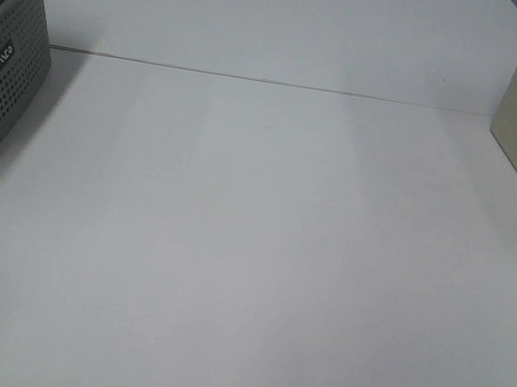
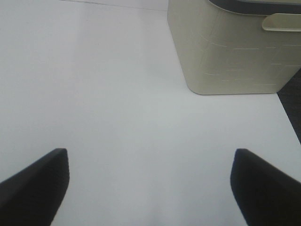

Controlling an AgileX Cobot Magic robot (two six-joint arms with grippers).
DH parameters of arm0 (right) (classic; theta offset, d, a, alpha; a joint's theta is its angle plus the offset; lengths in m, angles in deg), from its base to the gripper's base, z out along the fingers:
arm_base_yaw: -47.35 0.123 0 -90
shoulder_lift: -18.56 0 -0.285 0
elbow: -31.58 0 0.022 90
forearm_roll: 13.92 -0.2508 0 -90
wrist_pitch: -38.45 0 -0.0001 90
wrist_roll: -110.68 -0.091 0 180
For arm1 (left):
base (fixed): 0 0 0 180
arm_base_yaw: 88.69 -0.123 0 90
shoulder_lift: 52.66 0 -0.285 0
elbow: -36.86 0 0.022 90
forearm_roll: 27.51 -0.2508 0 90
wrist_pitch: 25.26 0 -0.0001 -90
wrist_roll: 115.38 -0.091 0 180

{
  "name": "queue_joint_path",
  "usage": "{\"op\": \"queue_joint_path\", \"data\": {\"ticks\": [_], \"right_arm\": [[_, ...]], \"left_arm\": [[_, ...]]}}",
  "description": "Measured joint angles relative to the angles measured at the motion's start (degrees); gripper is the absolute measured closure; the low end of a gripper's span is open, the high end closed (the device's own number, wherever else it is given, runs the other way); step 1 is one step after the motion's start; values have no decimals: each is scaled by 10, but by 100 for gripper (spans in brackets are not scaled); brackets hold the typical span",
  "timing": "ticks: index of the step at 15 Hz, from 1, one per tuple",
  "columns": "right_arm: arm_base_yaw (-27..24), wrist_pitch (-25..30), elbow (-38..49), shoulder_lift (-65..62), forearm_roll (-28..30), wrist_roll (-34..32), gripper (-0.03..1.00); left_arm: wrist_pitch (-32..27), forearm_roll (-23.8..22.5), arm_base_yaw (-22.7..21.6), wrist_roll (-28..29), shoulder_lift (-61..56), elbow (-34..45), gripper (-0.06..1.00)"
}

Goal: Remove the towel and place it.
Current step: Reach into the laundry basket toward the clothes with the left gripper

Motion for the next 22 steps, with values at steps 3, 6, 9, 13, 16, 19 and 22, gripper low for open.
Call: {"op": "queue_joint_path", "data": {"ticks": [3, 6, 9, 13, 16, 19, 22], "right_arm": [[0, 0, 0, 0, 0, 0, 8], [0, 0, 0, 0, 0, 0, 8], [0, 0, 0, 0, 0, 0, 8], [0, 0, 0, 0, 0, 0, 8], [0, 0, 0, 0, 0, 0, 8], [0, 0, 0, 0, 0, 0, 8], [0, 0, 0, 0, 0, 0, 8]], "left_arm": [[0, 0, 0, 0, 0, 0, -5], [0, 0, 0, 0, 0, 0, -5], [0, 0, 0, 0, 0, 0, -5], [0, 0, 0, 0, 0, 0, -5], [0, 1, 0, 0, 0, 0, -5], [0, 3, 0, -1, 0, 0, -5], [-32, 9, 0, -83, 36, -36, -5]]}}
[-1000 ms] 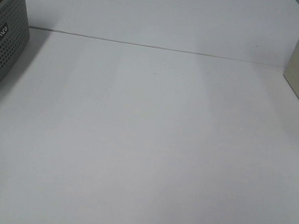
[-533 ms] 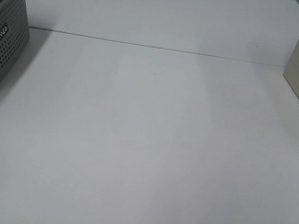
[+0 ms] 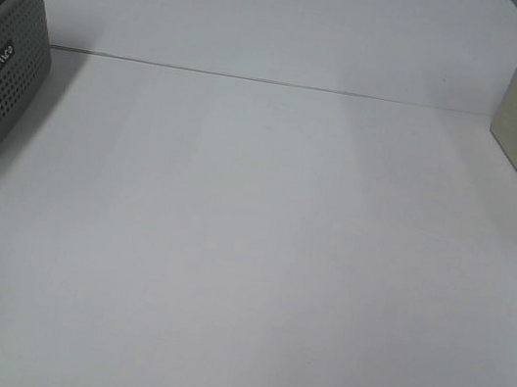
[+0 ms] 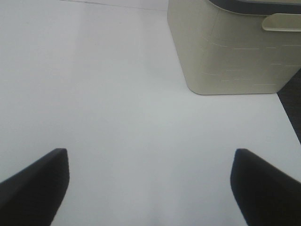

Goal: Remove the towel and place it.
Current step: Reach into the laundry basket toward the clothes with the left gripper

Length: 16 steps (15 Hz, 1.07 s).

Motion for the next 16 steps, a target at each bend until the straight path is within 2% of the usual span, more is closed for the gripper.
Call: {"op": "queue_joint_path", "data": {"ticks": [3, 6, 8, 10, 12, 14, 15, 16], "right_arm": [[0, 0, 0, 0, 0, 0, 8], [0, 0, 0, 0, 0, 0, 8], [0, 0, 0, 0, 0, 0, 8], [0, 0, 0, 0, 0, 0, 8], [0, 0, 0, 0, 0, 0, 8], [0, 0, 0, 0, 0, 0, 8], [0, 0, 0, 0, 0, 0, 8], [0, 0, 0, 0, 0, 0, 8]], "left_arm": [[-48, 42, 0, -128, 115, -87, -5], [-56, 42, 0, -209, 220, -162, -5], [-56, 17, 0, -269, 313, -227, -5], [-57, -36, 0, -321, 418, -297, -5], [-57, -100, 0, -348, 525, -368, -5], [-57, -139, 0, -374, 606, -417, -5], [-57, -154, -10, -407, 713, -483, -5], [-56, -155, -18, -417, 766, -519, -5]]}}
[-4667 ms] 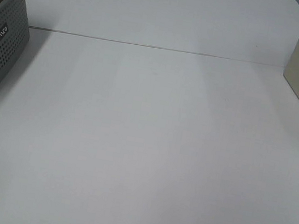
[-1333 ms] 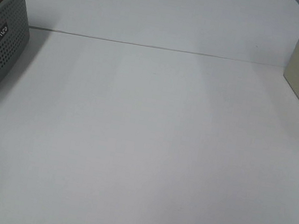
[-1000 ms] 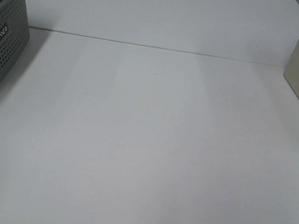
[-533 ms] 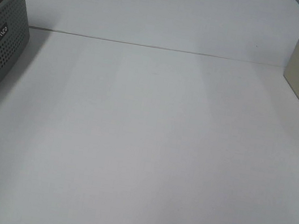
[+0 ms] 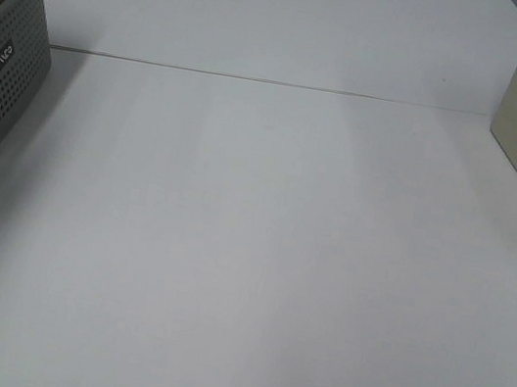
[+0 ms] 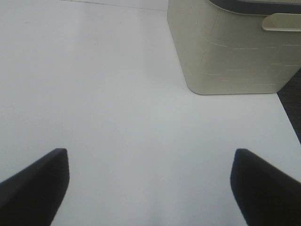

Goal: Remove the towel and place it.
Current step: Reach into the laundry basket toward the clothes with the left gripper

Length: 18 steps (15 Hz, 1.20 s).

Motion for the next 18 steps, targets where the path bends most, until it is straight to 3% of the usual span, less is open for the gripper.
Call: {"op": "queue_joint_path", "data": {"ticks": [5, 11, 18], "right_arm": [[0, 0, 0, 0, 0, 0, 8], [0, 0, 0, 0, 0, 0, 8], [0, 0, 0, 0, 0, 0, 8]], "left_arm": [[18, -3, -50, -42, 238, -142, -4], [32, -9, -58, -67, 420, -285, -3], [65, -22, -58, -83, 486, -311, -3]]}}
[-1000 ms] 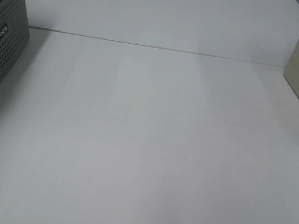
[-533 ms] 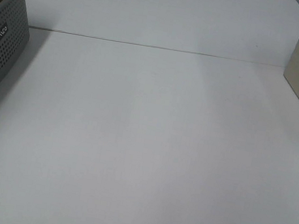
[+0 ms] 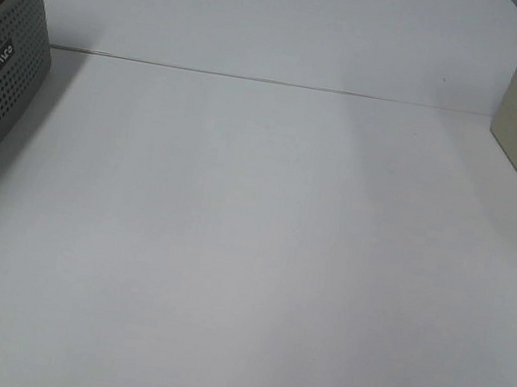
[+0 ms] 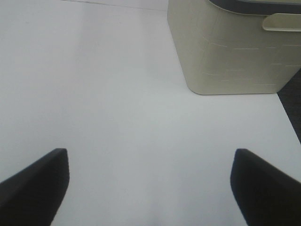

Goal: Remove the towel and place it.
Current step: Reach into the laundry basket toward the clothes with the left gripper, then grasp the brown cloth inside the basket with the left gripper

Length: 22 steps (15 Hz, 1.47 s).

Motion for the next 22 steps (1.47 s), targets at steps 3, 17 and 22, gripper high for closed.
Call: {"op": "queue_joint_path", "data": {"ticks": [3, 17, 22], "right_arm": [[0, 0, 0, 0, 0, 0, 8], [0, 0, 0, 0, 0, 0, 8], [0, 0, 0, 0, 0, 0, 8]], "left_arm": [[0, -12, 0, -2, 4, 0, 19], [-14, -26, 8, 50, -23, -1, 94], [-64, -15, 45, 99, -138, -2, 94]]}}
